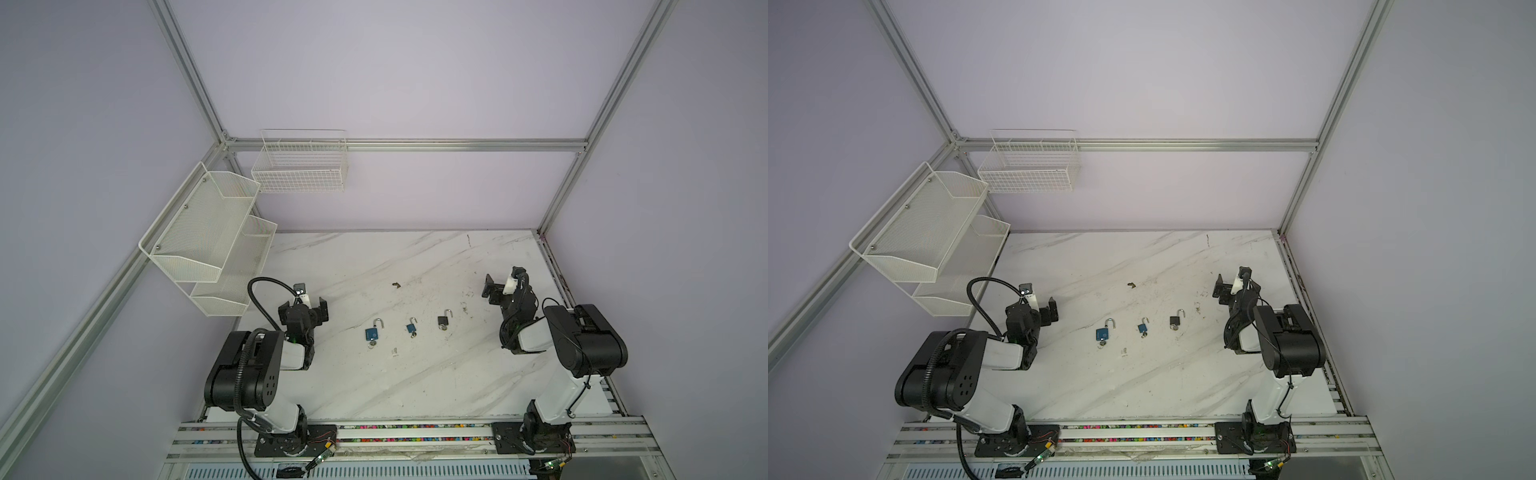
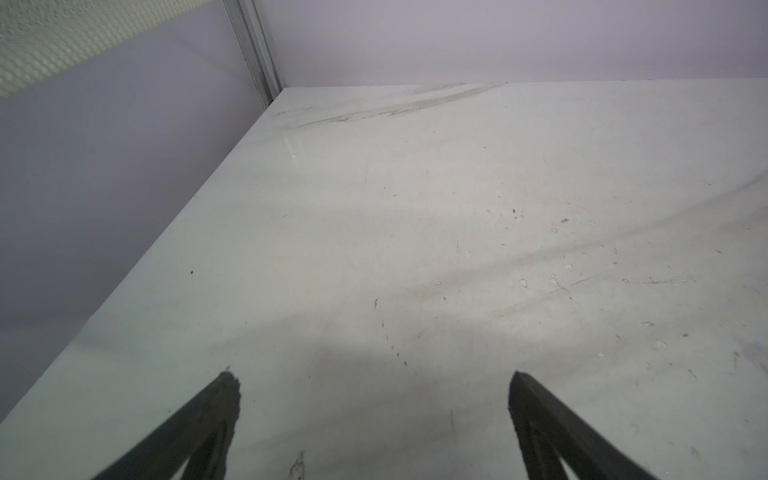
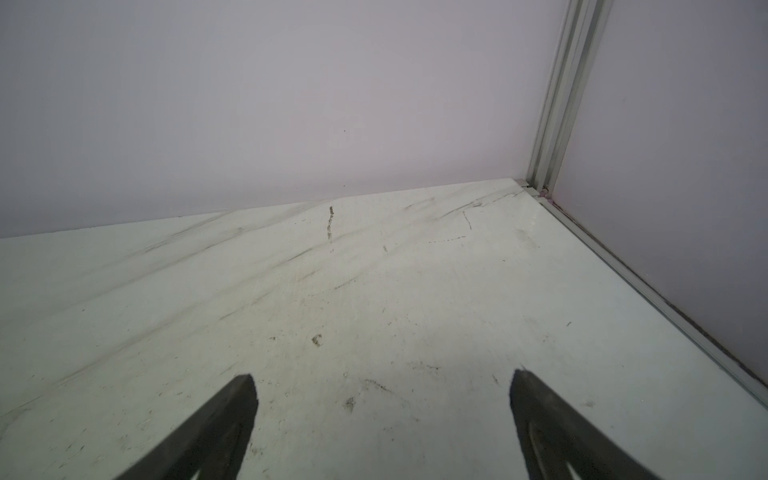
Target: Unlock with the key
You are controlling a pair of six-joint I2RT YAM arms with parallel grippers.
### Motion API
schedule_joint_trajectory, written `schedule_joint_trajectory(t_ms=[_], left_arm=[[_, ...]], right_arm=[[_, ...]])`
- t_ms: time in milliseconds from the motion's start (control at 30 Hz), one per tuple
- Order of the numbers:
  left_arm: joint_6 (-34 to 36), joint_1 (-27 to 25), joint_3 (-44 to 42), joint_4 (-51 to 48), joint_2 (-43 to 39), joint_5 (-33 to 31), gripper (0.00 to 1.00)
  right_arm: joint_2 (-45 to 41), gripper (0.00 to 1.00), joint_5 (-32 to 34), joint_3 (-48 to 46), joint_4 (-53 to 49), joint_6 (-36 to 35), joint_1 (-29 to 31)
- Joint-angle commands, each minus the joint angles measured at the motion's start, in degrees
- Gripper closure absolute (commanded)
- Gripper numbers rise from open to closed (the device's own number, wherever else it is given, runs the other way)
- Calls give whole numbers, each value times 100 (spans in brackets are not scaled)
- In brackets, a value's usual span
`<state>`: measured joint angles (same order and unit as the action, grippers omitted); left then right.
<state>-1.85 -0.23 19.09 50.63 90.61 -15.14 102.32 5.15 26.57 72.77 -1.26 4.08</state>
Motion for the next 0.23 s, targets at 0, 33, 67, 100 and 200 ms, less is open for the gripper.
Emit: schedule_joint_trajectory(t_ms=[0, 33, 67, 100, 200], left_arm=[[35, 17, 256, 351, -69, 90, 0], [35, 15, 261, 351, -70, 90, 0], [37, 14, 262, 351, -69, 90, 0], [35, 16, 262, 351, -69, 91, 0], [42, 15, 262, 351, -70, 90, 0]], right_arm=[[-44, 2, 91, 95, 212, -183, 9], [0, 2, 79, 138, 201, -181, 14], [7, 3, 58, 153, 186, -174, 14], [-7, 2, 54, 152, 152, -179, 14], [-57, 2, 43, 45, 321, -184, 14]])
